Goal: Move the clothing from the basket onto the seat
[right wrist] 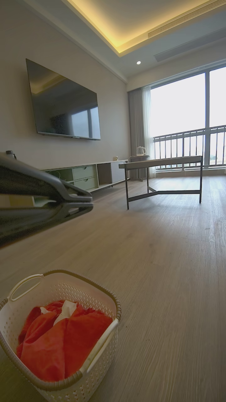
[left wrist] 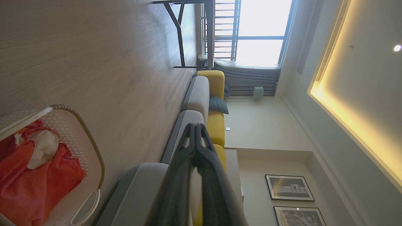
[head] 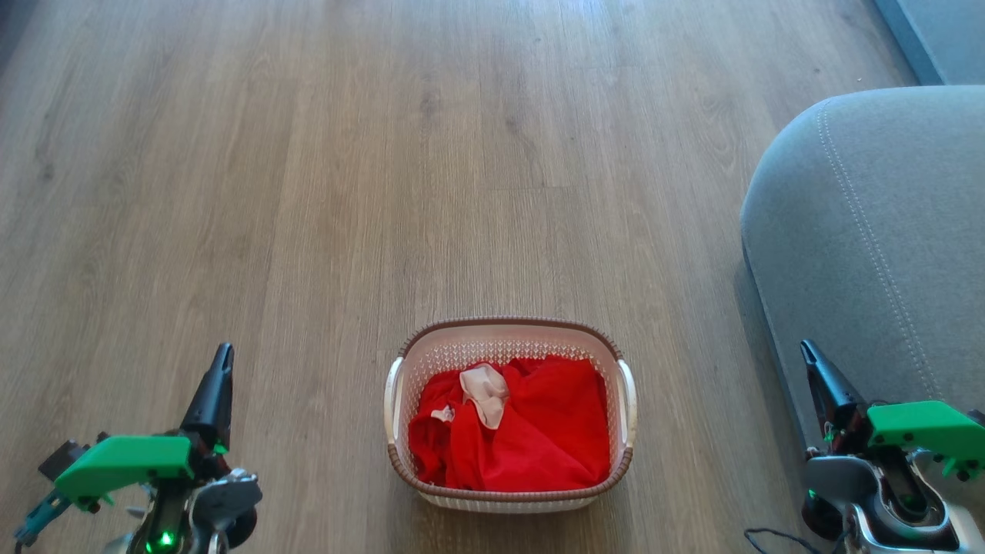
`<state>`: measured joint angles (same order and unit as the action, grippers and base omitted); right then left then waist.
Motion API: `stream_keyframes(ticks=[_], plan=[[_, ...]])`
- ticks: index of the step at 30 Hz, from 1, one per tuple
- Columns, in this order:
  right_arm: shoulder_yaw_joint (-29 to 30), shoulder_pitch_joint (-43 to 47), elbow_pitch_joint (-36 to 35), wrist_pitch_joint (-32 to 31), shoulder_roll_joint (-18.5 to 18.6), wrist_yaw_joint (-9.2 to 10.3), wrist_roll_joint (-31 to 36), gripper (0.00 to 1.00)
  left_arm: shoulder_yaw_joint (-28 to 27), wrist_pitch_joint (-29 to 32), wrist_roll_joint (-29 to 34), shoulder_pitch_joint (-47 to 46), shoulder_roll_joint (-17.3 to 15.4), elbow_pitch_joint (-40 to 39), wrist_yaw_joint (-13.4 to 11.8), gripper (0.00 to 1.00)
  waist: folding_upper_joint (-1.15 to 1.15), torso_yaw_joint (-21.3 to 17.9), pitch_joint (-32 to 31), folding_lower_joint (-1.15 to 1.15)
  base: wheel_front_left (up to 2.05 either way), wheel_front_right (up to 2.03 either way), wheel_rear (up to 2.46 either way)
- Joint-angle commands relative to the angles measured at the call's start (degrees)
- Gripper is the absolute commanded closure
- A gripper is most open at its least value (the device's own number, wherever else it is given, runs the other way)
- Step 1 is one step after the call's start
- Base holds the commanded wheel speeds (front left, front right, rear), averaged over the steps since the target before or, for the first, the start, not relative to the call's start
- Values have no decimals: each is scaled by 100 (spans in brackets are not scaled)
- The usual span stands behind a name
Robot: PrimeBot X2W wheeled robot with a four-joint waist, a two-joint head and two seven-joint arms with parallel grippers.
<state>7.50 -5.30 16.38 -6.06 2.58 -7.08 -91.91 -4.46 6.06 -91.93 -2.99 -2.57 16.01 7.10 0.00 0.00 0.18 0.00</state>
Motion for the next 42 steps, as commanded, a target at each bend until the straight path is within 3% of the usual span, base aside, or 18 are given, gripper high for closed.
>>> stream_keyframes(ticks=[1,12,13,19,42], plan=[[-100,-88,-235,-41,30,-41,-27,100,-204,41,-26,-320,-31,-198,39,100,0,0,0,0,0,0,0],[-100,-88,-235,-41,30,-41,-28,100,-204,41,-26,-320,-31,-198,39,100,0,0,0,0,0,0,0],[0,-1,-1,0,0,0,0,0,0,0,0,-1,0,0,0,0,0,0,0,0,0,0,0],[-34,160,452,12,-58,0,5,0,21,-16,5,280,16,455,-6,0,0,0,6,0,0,0,0],[-532,-344,499,383,188,-7,404,0,187,-390,549,-235,-93,617,2,0,0,-3,48,0,0,0,0]])
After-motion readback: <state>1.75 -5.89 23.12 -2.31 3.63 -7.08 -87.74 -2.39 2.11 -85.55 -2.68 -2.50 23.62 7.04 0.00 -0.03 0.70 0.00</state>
